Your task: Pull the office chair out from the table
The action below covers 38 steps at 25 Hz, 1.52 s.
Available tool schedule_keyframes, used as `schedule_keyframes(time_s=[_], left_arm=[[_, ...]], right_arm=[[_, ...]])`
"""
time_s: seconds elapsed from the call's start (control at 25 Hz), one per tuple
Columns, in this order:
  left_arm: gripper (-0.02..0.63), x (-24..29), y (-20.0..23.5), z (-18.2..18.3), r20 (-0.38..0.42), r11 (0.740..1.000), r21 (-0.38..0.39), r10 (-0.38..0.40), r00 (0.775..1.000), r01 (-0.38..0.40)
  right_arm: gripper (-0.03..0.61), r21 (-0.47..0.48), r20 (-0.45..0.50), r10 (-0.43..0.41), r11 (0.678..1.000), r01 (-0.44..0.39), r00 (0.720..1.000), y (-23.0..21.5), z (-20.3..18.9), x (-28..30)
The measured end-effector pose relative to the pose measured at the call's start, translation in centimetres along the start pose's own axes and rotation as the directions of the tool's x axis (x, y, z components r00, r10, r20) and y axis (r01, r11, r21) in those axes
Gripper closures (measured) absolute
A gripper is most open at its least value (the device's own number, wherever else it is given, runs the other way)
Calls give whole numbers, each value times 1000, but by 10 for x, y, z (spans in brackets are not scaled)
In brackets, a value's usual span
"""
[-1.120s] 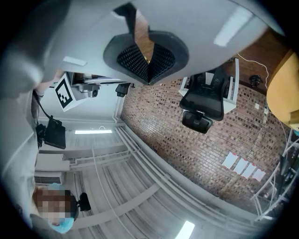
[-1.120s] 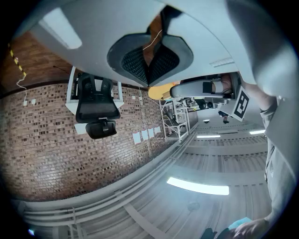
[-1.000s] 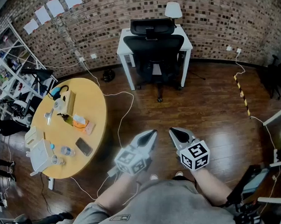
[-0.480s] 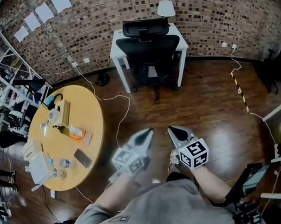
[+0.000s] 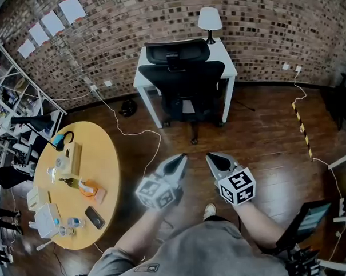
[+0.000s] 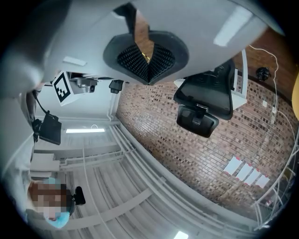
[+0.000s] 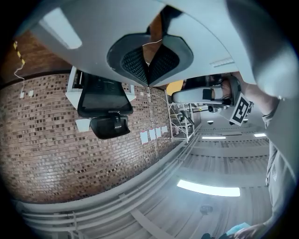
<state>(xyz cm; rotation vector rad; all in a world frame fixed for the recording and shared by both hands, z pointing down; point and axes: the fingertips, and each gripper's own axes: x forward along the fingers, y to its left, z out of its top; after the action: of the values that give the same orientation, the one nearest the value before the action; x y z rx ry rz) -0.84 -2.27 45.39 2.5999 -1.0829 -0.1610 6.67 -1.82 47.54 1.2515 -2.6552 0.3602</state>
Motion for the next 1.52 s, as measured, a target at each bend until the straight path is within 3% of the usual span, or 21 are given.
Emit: schedule_keyframes(time_s=[0.36, 0.64, 0.96, 1.16, 1.36, 1.52], left_arm=[[612, 78, 41, 12, -43, 997, 61, 57, 997, -54], [612, 117, 119, 26, -52, 996, 69, 64, 997, -61], [612, 163, 213, 64, -51, 999, 38, 28, 998, -26], [612, 193, 287, 88, -57, 999, 40, 22, 998, -20], [612, 229, 348, 117, -35, 995, 92, 39, 999, -36], [612, 246, 378, 121, -57, 986, 155, 75, 996, -65]], right_arm=[[568, -11, -44, 64, 998, -65, 997, -71, 17, 51], [568, -34, -78, 72, 997, -74, 994, -110, 23, 124], [566, -78, -91, -2, 997, -5, 996, -153, 58, 214], [566, -86, -80, -115, 990, 108, 990, -205, 87, 262], [566, -142, -85, -198, 973, 185, 977, -259, 111, 290], [566, -227, -118, -221, 955, 190, 968, -289, 116, 299]])
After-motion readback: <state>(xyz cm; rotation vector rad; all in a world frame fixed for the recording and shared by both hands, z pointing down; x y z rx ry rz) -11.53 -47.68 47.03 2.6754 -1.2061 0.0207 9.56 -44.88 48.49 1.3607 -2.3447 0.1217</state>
